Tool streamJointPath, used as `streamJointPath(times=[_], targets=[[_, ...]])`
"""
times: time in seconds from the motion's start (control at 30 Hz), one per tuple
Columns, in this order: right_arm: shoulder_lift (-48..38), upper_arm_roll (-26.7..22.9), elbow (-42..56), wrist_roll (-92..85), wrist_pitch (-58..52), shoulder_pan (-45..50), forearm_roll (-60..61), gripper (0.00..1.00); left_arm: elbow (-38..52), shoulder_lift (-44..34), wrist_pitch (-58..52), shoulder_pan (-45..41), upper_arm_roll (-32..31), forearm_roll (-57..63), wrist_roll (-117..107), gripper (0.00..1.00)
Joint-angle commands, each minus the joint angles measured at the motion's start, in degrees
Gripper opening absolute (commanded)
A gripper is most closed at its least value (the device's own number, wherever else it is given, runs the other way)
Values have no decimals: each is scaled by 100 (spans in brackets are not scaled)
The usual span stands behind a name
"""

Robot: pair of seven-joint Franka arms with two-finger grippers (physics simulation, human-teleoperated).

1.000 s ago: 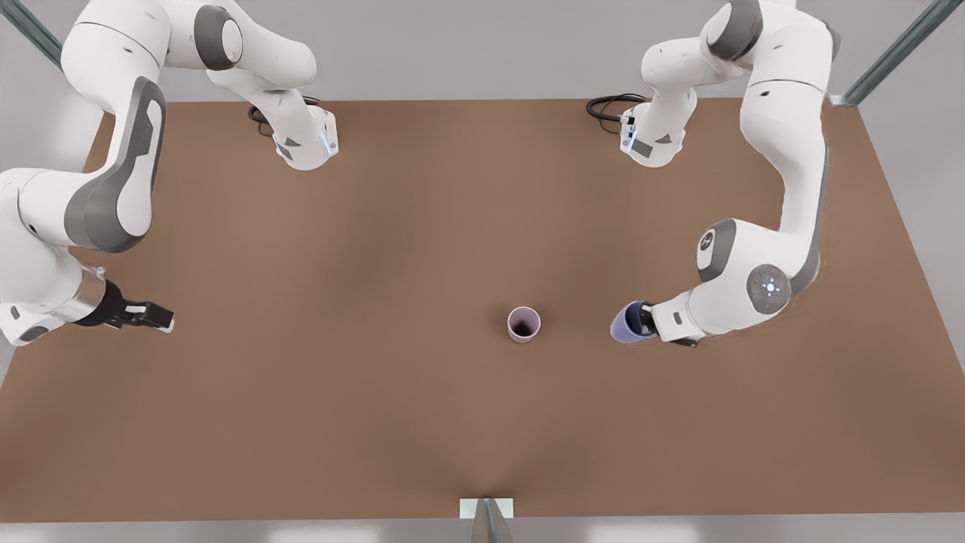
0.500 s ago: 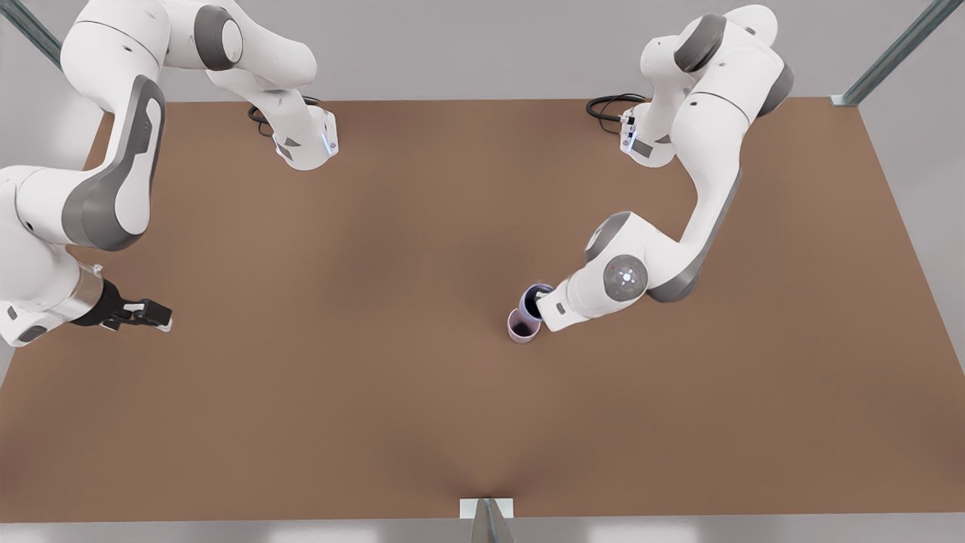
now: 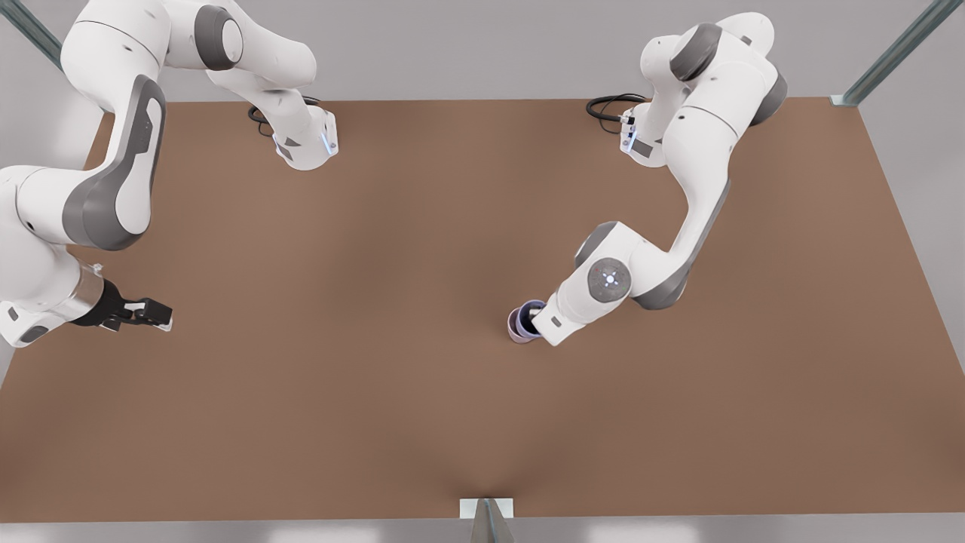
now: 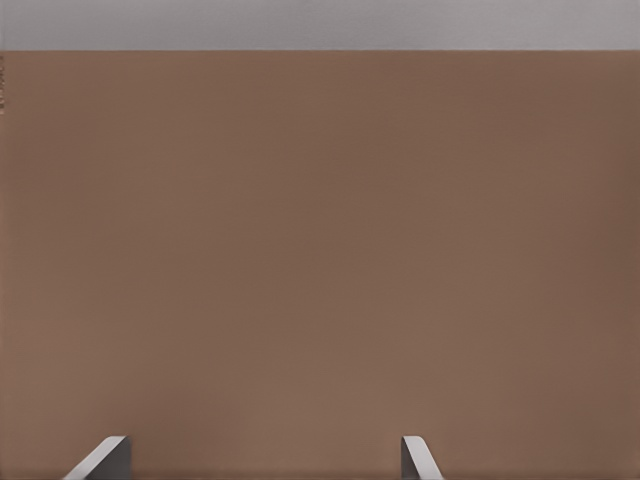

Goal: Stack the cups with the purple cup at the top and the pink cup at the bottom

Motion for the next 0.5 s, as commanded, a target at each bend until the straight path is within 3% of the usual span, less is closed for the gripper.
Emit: streamJointPath(times=[0.0, 0.47], targets=[[-8, -2, 3, -93, 5, 3, 5, 100, 10, 3, 57, 0, -3, 11, -1307, 21], [1, -2, 3, -93, 5, 12, 5, 100, -43, 29, -92, -114, -3, 37, -1272, 21]])
